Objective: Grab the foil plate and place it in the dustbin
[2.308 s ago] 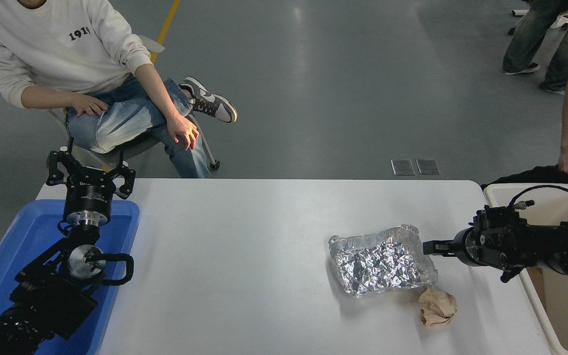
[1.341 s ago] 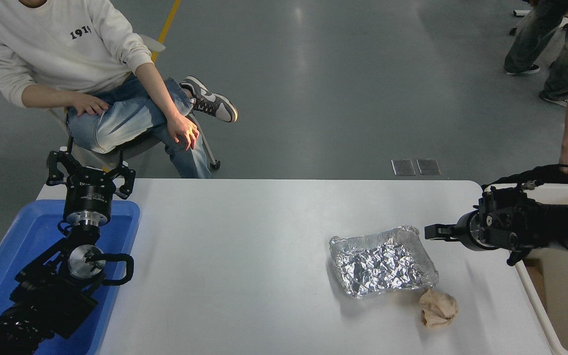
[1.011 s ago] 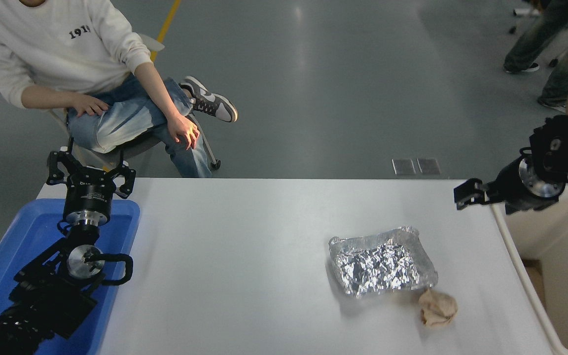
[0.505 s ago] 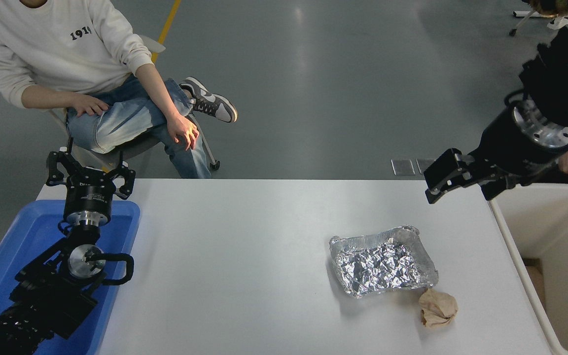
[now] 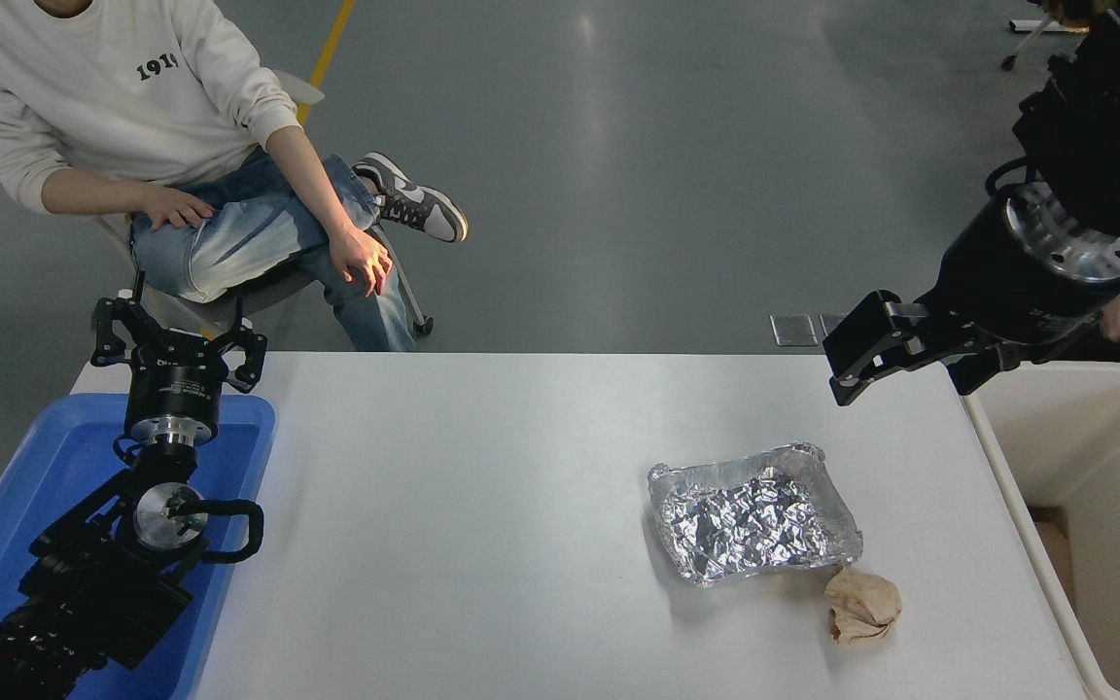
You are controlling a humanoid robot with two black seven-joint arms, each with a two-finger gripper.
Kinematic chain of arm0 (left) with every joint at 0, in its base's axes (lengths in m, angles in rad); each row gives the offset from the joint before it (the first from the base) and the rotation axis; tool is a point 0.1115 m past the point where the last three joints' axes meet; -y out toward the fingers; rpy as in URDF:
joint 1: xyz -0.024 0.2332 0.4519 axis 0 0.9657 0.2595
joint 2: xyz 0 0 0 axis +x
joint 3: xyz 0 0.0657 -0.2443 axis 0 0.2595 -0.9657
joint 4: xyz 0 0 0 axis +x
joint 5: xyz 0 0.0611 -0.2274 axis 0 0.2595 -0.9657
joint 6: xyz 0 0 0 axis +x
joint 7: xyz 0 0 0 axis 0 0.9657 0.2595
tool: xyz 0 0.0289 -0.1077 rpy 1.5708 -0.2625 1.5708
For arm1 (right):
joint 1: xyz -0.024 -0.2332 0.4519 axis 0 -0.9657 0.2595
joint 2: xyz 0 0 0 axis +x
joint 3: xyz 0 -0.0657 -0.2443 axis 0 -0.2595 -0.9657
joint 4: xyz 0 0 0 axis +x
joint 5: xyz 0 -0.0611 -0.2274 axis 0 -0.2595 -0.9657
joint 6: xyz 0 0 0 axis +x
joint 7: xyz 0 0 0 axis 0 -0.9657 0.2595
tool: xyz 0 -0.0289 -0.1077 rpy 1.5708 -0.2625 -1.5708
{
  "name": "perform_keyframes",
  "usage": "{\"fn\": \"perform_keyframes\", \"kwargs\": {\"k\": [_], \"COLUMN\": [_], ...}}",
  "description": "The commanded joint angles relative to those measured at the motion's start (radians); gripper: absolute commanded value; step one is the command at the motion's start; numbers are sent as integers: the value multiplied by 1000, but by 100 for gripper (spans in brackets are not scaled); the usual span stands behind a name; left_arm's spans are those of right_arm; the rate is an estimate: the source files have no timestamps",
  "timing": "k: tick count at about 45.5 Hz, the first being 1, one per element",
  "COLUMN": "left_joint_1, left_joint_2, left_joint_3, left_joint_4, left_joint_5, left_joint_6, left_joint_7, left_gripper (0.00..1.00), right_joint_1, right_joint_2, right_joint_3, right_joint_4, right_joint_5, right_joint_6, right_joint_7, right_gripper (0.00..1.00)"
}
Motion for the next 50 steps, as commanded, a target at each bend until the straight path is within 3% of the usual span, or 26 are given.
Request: {"fn": "perform_keyframes", "kwargs": {"k": [1, 22, 36, 50], "left_joint_1": [0, 0, 0, -2], "left_joint_2": [0, 0, 0, 0], "left_joint_3": [0, 0, 0, 0], "left_joint_4": [0, 0, 0, -1], "left_joint_5": [0, 0, 0, 0], "left_joint_6": [0, 0, 0, 0], "left_joint_7": [0, 0, 0, 0], "left_gripper": [99, 99, 99, 99], "right_joint_1": [-94, -602, -973, -1174], "right_joint_2": [10, 2, 10, 65], "right_joint_3": [19, 122, 234, 292], "right_joint_4": [-24, -326, -579, -725], "right_joint_5": [8, -145, -274, -285], "right_joint_6": [1, -466, -548, -648], "right_joint_7": [1, -1, 1, -1], "right_gripper": [100, 100, 100, 100]}}
